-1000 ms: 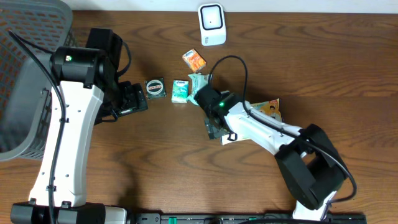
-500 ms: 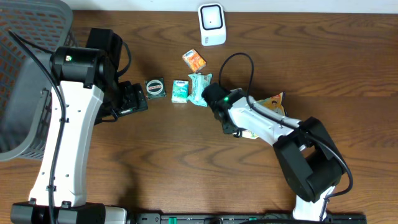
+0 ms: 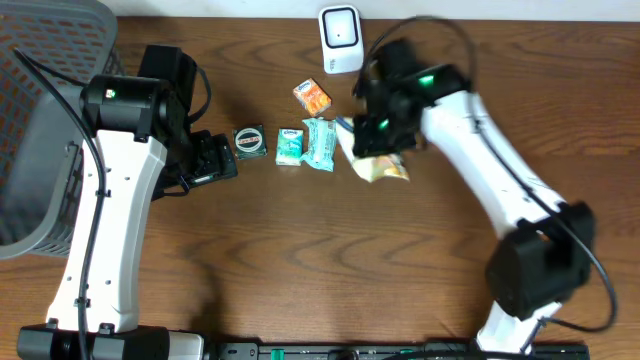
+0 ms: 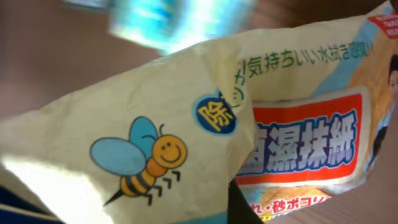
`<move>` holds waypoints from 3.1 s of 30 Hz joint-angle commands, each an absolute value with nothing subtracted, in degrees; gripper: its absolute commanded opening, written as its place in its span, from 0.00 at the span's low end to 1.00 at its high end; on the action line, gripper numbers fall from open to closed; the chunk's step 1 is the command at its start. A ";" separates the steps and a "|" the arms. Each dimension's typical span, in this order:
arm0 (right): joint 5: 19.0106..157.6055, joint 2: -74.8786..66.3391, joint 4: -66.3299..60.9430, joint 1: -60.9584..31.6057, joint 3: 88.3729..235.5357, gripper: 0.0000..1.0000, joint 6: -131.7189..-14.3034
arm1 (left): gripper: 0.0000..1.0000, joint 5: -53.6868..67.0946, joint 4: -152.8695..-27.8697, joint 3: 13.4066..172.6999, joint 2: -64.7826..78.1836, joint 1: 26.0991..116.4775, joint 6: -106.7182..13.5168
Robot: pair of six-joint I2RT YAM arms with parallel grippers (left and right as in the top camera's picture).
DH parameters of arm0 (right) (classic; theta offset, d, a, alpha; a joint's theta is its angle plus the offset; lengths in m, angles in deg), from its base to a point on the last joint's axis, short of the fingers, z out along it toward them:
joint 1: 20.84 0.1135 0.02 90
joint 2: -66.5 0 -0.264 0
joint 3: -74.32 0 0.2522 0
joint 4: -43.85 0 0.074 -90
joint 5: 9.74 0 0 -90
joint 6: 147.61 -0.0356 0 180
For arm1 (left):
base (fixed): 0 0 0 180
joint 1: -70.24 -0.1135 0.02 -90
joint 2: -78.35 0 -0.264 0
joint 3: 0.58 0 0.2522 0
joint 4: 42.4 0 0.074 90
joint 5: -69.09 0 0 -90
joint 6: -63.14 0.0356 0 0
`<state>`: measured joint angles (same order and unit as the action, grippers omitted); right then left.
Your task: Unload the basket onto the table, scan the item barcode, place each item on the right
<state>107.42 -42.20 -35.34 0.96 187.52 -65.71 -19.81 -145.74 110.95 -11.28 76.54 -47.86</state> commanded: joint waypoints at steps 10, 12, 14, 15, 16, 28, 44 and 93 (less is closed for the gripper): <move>156.80 -39.91 -31.88 -10.47 170.47 0.01 -56.03 | 0.98 -20.53 -145.90 110.89 -11.50 76.41 -47.99; 159.73 -39.91 -27.07 -11.41 164.72 0.01 -56.14 | 0.97 -20.53 -145.90 110.89 -11.50 76.41 -47.99; 155.16 -39.91 -23.25 -13.07 160.87 0.01 -58.13 | 0.98 -20.53 -145.90 110.89 -11.50 76.41 -47.99; 149.85 -39.91 -22.33 -14.21 159.80 0.01 -60.62 | 0.98 -20.53 -145.90 110.89 -11.50 76.41 -47.99; 141.02 -39.91 -22.90 -15.89 159.54 0.01 -64.29 | 0.98 -20.53 -145.90 110.89 -11.50 76.41 -47.99; 92.19 -39.67 -50.57 -23.78 182.01 0.52 -66.59 | 0.97 -20.53 -145.90 110.89 -11.50 76.41 -47.99; 84.60 -39.75 -35.42 -5.11 167.84 0.09 -73.47 | 0.98 -20.53 -145.90 110.89 -11.50 76.41 -47.99; 91.34 -39.89 -34.16 -16.44 170.36 0.84 -66.02 | 0.98 -20.53 -145.90 110.89 -11.50 76.41 -47.99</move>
